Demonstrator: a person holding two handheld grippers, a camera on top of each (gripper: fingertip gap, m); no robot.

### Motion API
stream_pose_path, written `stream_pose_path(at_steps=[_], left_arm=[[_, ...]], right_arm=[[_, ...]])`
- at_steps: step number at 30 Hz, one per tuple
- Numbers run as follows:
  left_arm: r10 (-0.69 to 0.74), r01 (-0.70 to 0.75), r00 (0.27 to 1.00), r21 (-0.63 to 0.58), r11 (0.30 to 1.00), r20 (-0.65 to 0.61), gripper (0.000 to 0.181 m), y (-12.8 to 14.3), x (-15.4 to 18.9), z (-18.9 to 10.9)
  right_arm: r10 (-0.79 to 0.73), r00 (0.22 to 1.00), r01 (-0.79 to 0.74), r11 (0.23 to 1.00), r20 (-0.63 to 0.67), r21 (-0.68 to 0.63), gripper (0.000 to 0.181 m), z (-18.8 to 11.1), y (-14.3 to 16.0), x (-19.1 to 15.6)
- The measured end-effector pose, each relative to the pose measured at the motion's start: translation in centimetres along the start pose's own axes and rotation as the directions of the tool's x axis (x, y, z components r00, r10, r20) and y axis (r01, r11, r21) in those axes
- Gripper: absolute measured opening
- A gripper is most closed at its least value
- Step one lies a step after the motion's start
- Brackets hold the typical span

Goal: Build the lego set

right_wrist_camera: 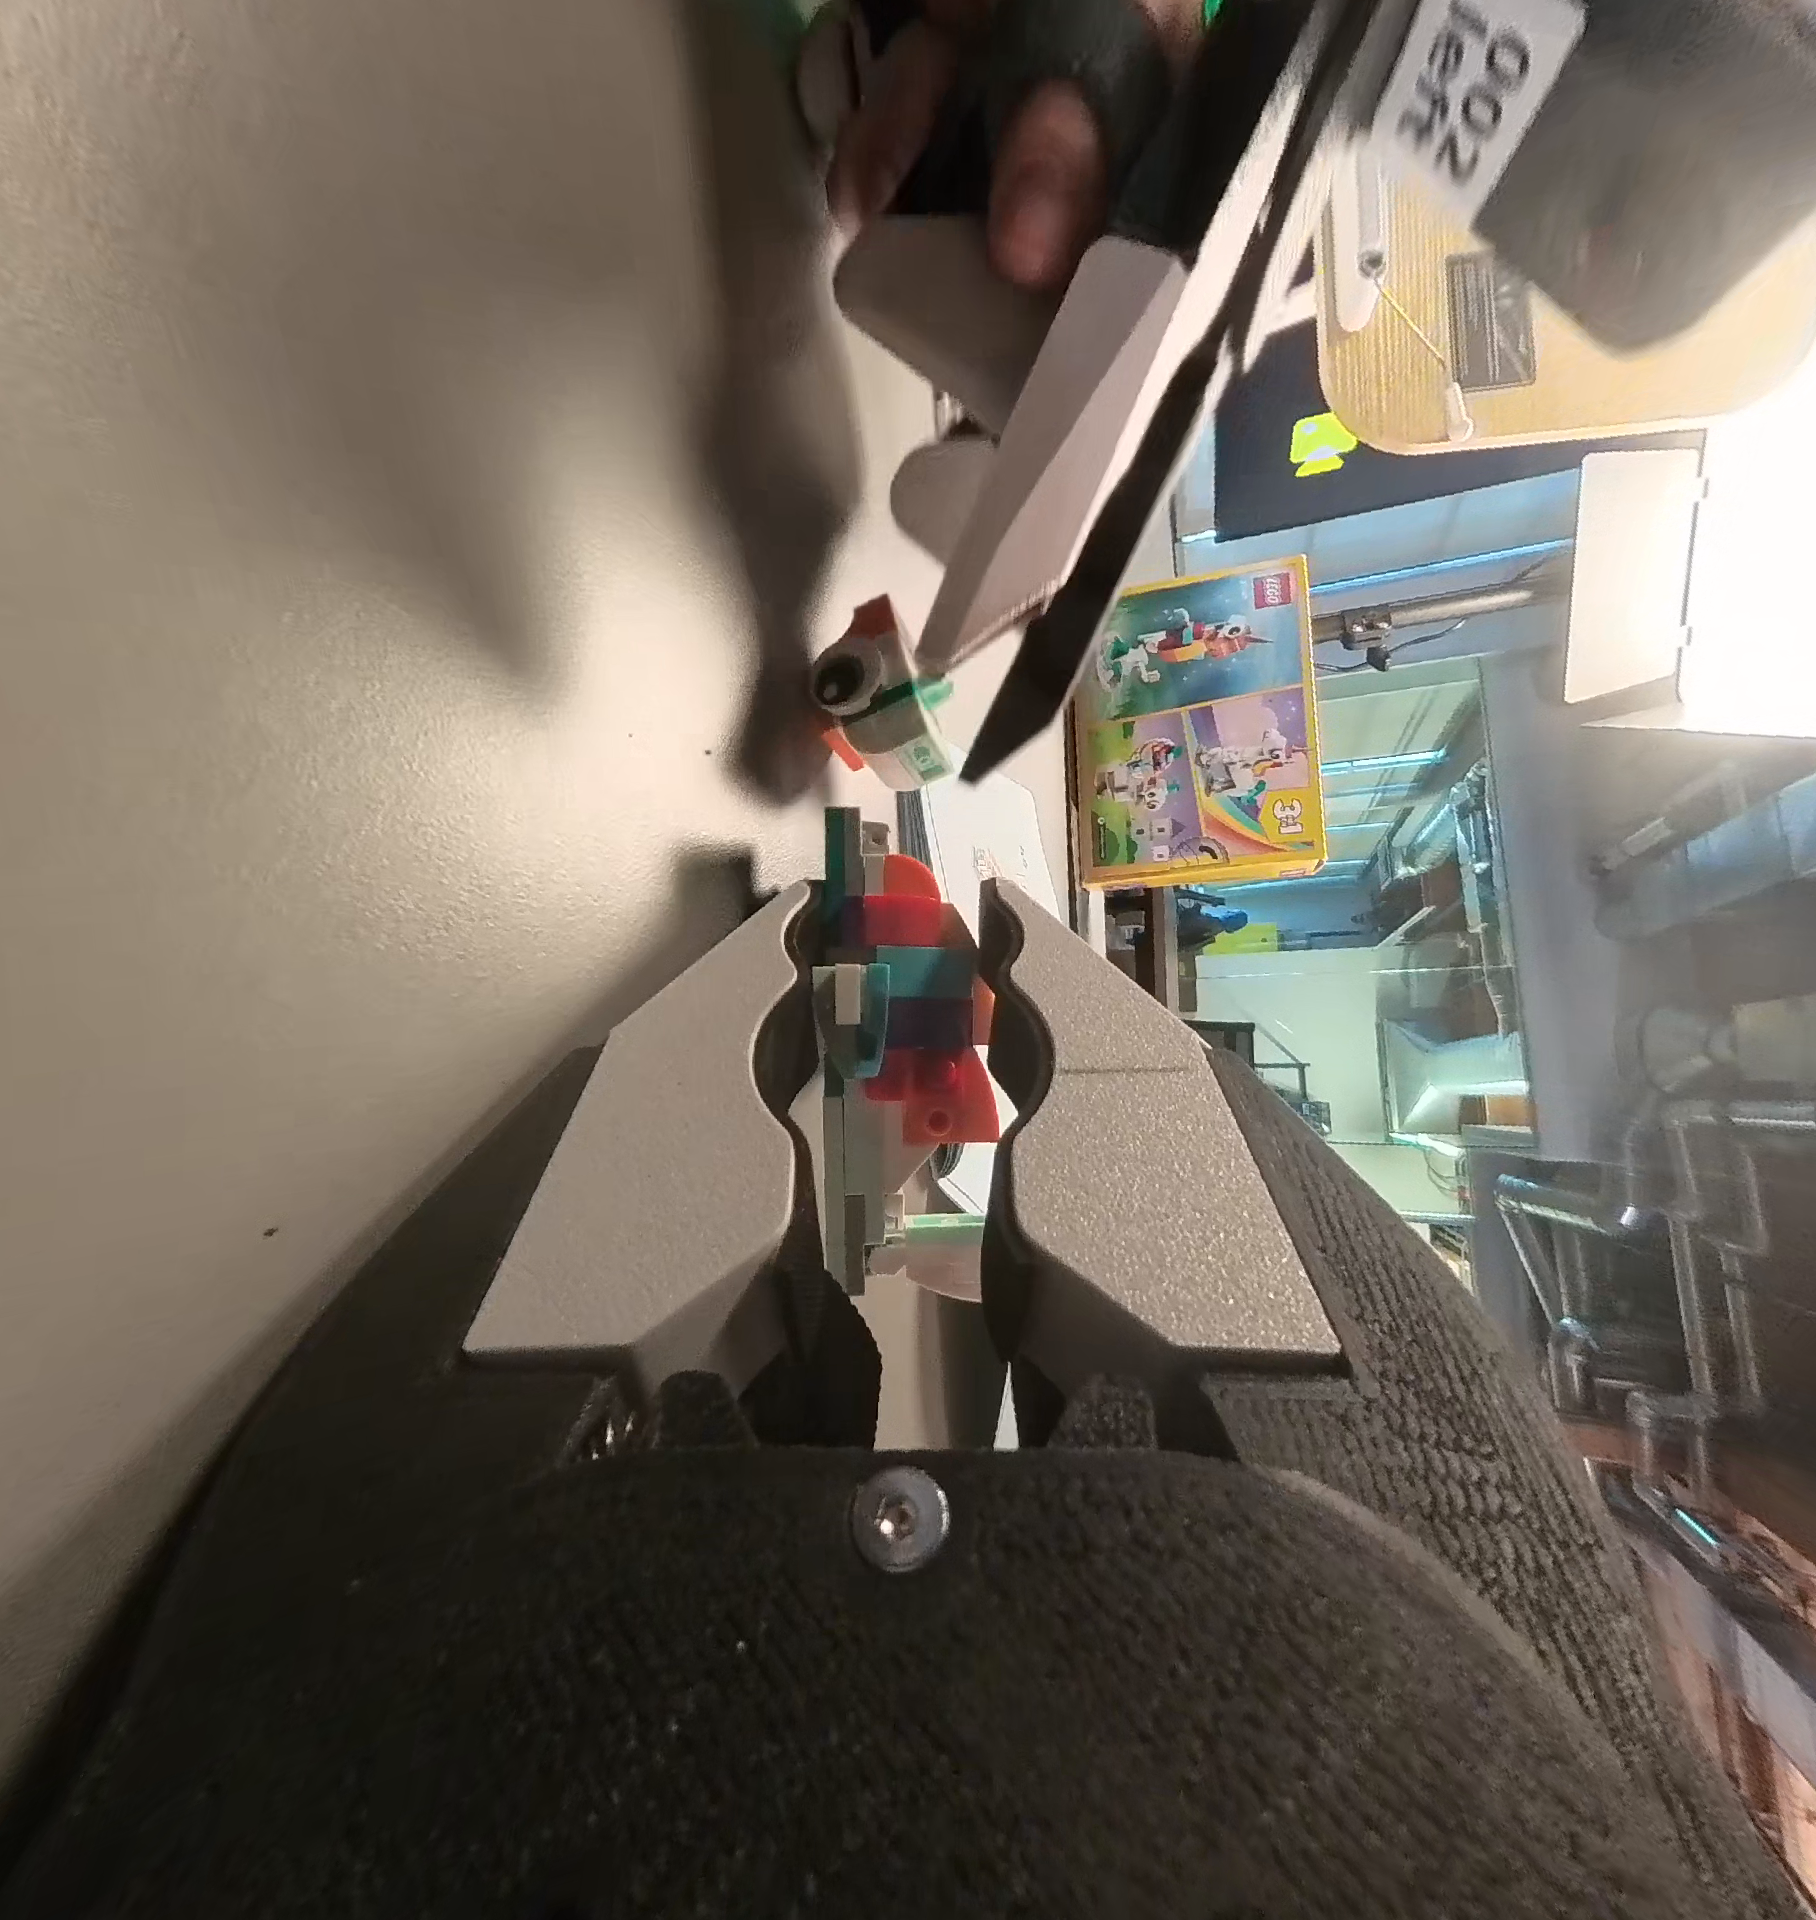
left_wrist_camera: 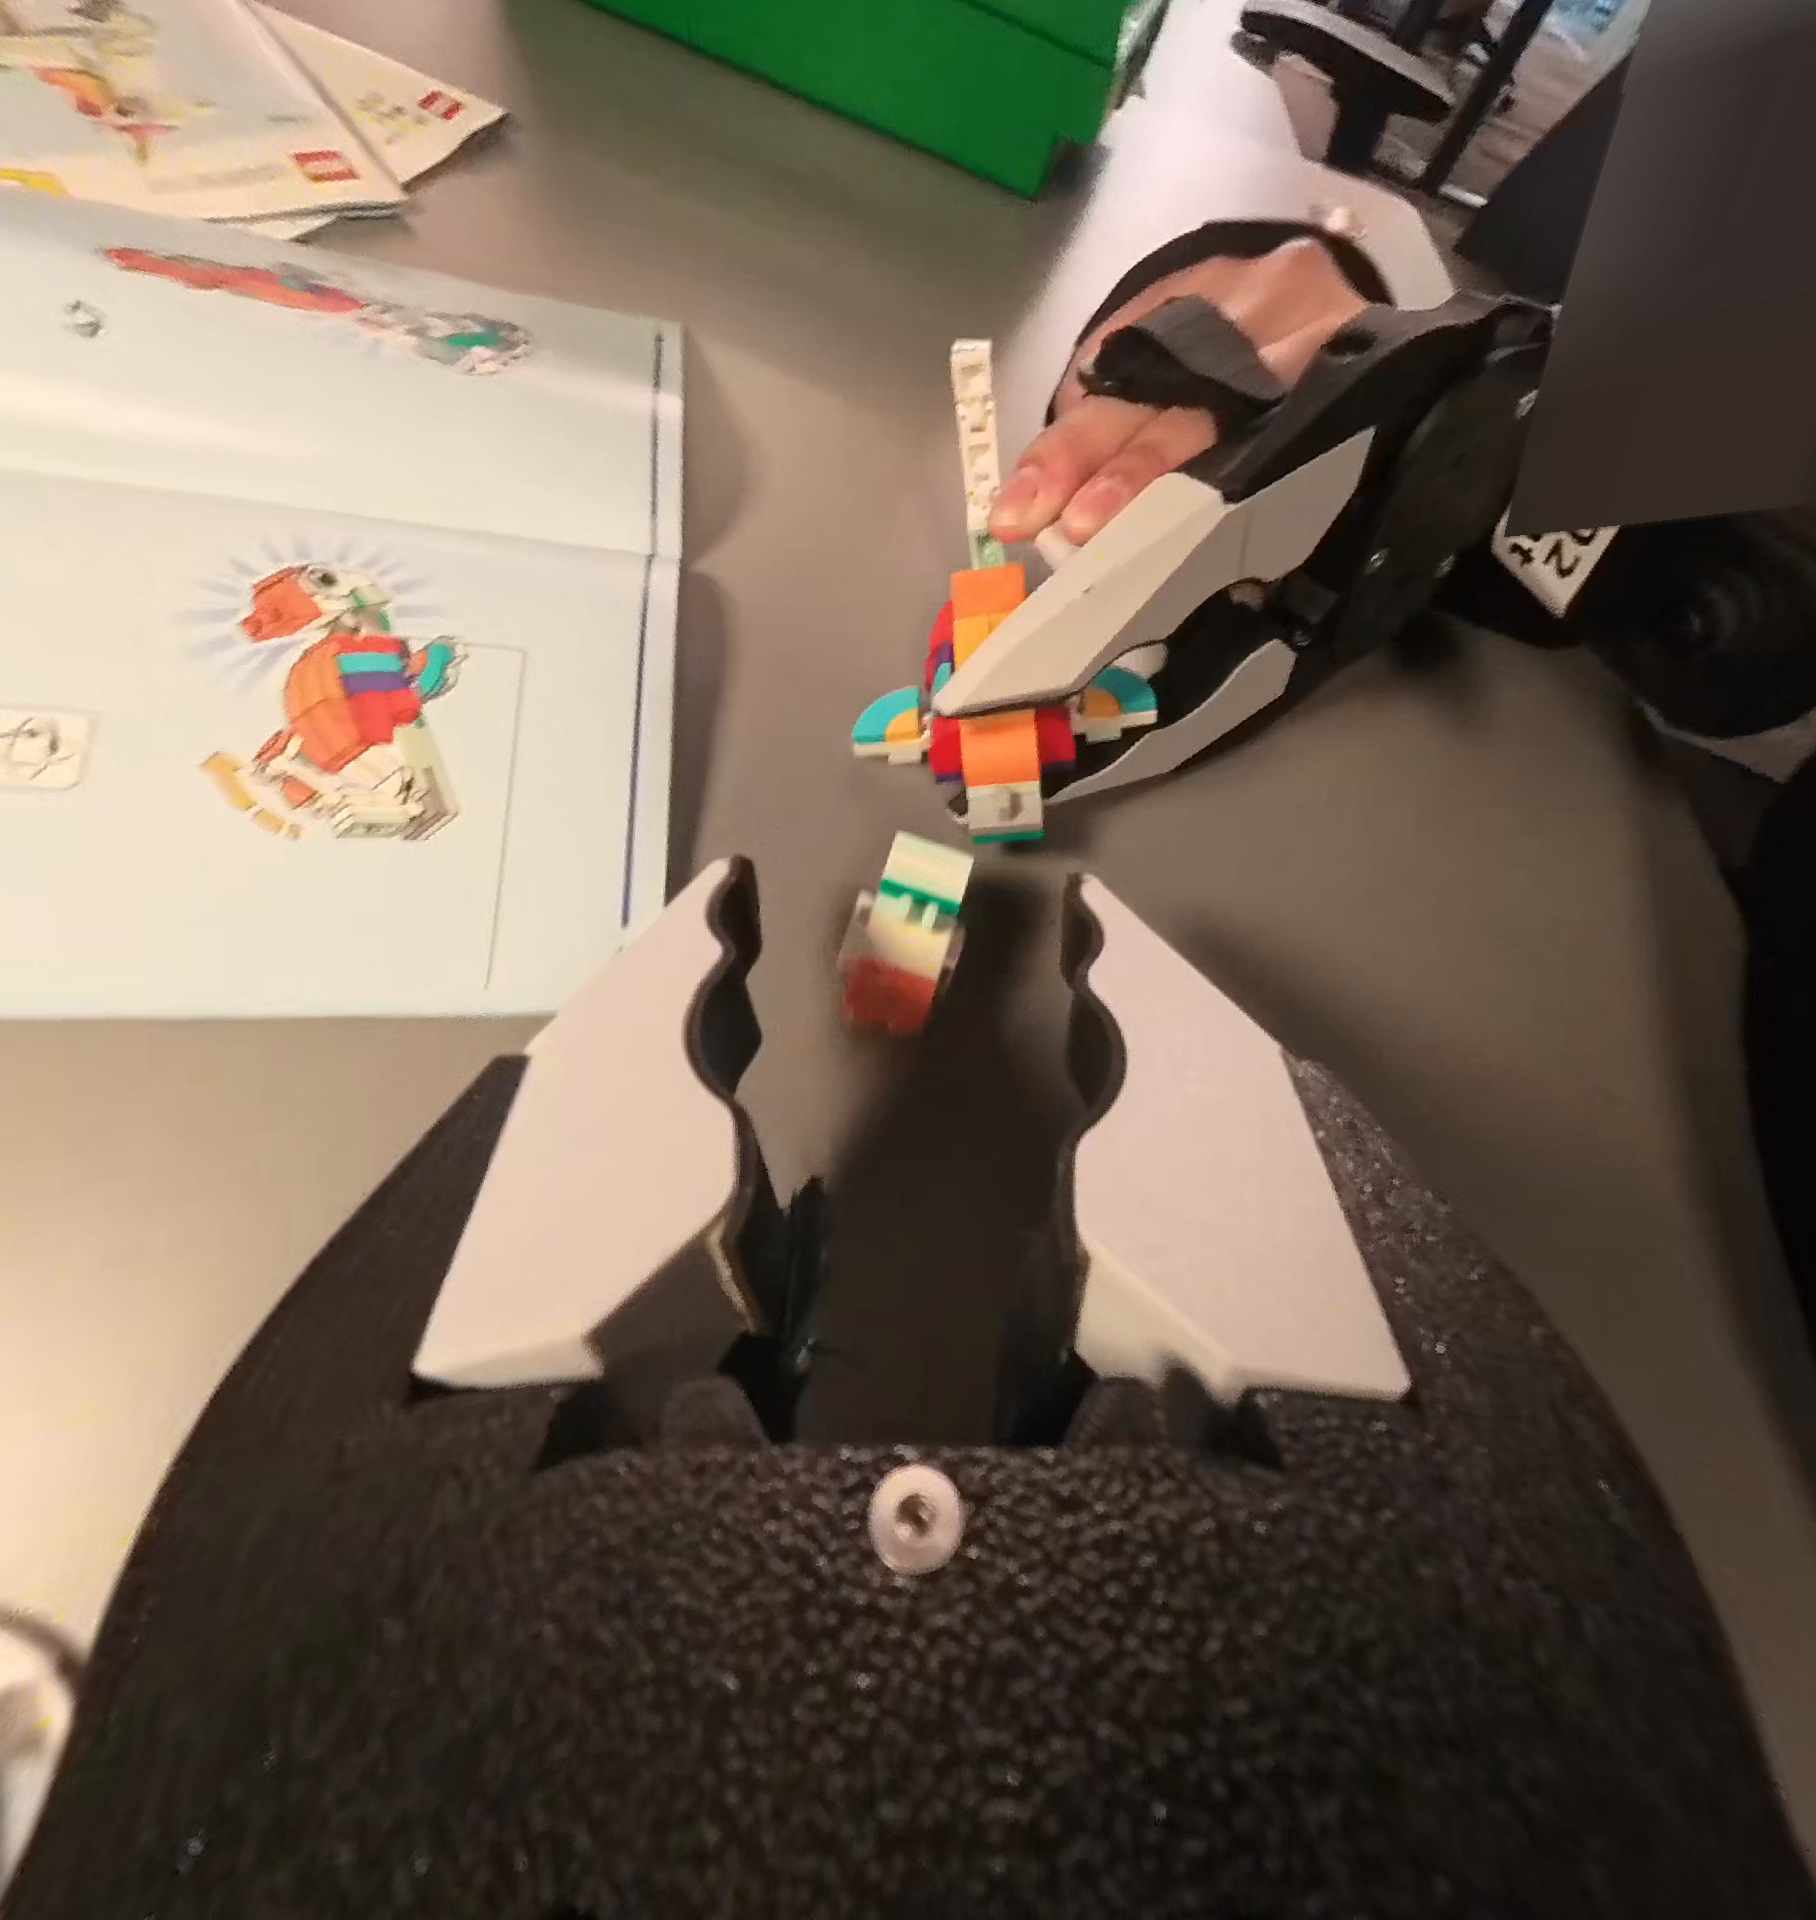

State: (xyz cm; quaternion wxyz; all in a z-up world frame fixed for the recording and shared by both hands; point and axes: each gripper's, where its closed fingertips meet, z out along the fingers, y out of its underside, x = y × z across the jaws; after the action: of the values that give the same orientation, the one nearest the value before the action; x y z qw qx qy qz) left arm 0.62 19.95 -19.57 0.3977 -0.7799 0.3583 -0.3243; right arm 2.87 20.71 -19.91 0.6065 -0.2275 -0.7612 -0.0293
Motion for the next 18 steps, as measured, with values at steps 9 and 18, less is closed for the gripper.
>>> stream_pose_path(at_steps=[9,18], left_arm=[[0.004,0.004,0.995,-0.078,0.997,0.095,0.053,1.9,-0.7,-0.7],[0.055,-0.043,0.995,-0.133,0.99,0.086,0.031,2.2,-0.4,0.2]], right_arm=[[-0.03,1.0,0.03,1.0,-0.007,-0.001,0.028,0.3,0.1,0.2],[-0.08,0.997,0.08,0.996,0.014,-0.033,0.033,0.3,0.2,0.3]])
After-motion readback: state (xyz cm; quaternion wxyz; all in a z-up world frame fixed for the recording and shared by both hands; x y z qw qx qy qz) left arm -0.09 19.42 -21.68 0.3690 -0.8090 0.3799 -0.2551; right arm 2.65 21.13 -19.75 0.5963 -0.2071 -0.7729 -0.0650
